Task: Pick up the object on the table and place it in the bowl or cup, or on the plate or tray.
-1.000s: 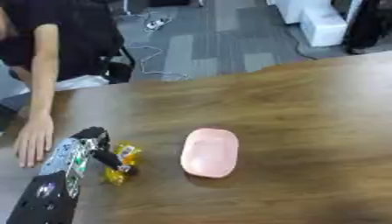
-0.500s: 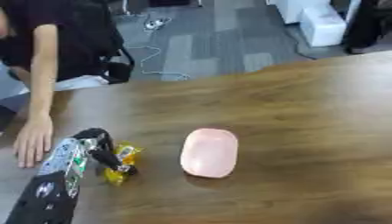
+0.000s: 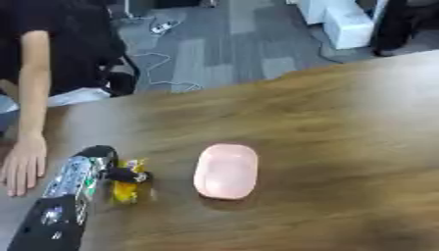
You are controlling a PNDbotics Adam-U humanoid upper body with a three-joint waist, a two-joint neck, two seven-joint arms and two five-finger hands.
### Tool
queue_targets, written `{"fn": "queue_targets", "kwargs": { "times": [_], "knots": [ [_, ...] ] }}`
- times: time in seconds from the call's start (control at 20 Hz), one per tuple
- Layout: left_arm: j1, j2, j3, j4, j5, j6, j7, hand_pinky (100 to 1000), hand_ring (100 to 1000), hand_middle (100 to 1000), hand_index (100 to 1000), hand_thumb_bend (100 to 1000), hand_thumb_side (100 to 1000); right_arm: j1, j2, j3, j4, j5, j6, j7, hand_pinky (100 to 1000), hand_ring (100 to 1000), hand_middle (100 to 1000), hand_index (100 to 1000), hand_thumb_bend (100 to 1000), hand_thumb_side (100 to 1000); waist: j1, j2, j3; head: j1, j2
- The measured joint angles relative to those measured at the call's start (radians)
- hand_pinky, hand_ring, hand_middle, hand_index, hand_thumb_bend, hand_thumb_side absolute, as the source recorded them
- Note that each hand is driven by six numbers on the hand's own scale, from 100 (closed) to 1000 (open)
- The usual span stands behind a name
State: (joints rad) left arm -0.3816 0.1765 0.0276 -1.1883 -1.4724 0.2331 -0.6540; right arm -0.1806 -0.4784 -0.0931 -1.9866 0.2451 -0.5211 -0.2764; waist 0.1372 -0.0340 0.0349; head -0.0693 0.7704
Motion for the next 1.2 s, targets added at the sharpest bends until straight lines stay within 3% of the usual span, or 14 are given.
{"fn": "queue_targets", "kwargs": {
  "times": [0.05,0.2,0.25,0.3,0.4,0.45,0.5,0.55,0.65,0.95,1.05,1.2],
  "knots": [
    [0.01,-0.01,-0.004,-0.012,-0.006,0.003,-0.003,335,533,575,639,206,698,-0.003,0.0,0.0,0.0,-0.001,0.001,-0.001,100,258,332,654,100,1000,0.002,-0.002,-0.002,-0.002,0.0],
    [0.035,-0.045,-0.016,-0.051,-0.041,0.012,0.0,329,524,567,632,145,684,-0.006,-0.006,-0.001,0.0,-0.007,0.004,-0.003,100,261,336,651,100,1000,0.004,-0.002,-0.008,-0.007,0.0],
    [0.041,-0.056,-0.019,-0.061,-0.052,0.016,0.004,325,520,563,627,100,637,-0.006,-0.008,-0.001,0.0,-0.009,0.005,-0.004,100,262,337,650,100,1000,0.004,-0.002,-0.01,-0.009,0.0],
    [0.047,-0.067,-0.023,-0.07,-0.06,0.019,0.007,307,508,549,609,100,417,-0.01,-0.008,-0.001,0.0,-0.01,0.006,-0.005,100,264,339,648,100,1000,0.004,-0.002,-0.011,-0.01,0.0],
    [0.062,-0.083,-0.028,-0.088,-0.068,0.024,0.012,229,456,479,516,100,106,-0.014,-0.008,-0.001,0.0,-0.013,0.008,-0.007,100,265,341,647,100,1000,0.005,-0.002,-0.013,-0.01,0.0],
    [0.07,-0.091,-0.031,-0.097,-0.07,0.027,0.015,146,382,392,426,100,100,-0.014,-0.008,-0.002,0.0,-0.016,0.008,-0.007,100,266,341,647,100,1000,0.006,-0.002,-0.015,-0.01,0.0],
    [0.079,-0.1,-0.035,-0.11,-0.074,0.031,0.021,100,205,200,232,153,100,-0.015,-0.008,-0.003,0.0,-0.017,0.008,-0.008,100,265,341,646,100,1000,0.007,-0.002,-0.015,-0.01,0.0],
    [0.09,-0.108,-0.04,-0.123,-0.076,0.033,0.037,100,120,111,172,154,100,-0.016,-0.008,-0.004,0.0,-0.017,0.008,-0.008,100,265,340,646,100,1000,0.008,-0.002,-0.015,-0.01,0.0],
    [0.118,-0.121,-0.052,-0.155,-0.074,0.036,0.114,100,100,100,136,258,100,-0.022,-0.008,-0.006,0.0,-0.018,0.01,-0.01,100,264,338,645,100,1000,0.009,0.0,-0.017,-0.01,0.0],
    [0.129,-0.135,-0.078,-0.196,0.029,0.035,0.372,100,100,100,133,320,100,-0.022,-0.008,-0.006,0.0,-0.021,0.013,-0.011,100,256,326,641,100,1000,0.008,0.003,-0.018,-0.01,0.0],
    [0.103,-0.127,-0.086,-0.206,0.05,0.031,0.391,100,100,100,139,373,100,-0.022,-0.008,-0.006,0.0,-0.021,0.014,-0.01,100,253,322,639,100,1000,0.008,0.004,-0.02,-0.01,0.0],
    [0.023,-0.061,-0.105,-0.247,0.037,0.005,0.343,100,100,100,142,397,100,-0.022,-0.009,-0.006,0.0,-0.021,0.016,-0.007,100,252,320,639,100,1000,0.008,0.003,-0.024,-0.009,0.0]
  ]
}}
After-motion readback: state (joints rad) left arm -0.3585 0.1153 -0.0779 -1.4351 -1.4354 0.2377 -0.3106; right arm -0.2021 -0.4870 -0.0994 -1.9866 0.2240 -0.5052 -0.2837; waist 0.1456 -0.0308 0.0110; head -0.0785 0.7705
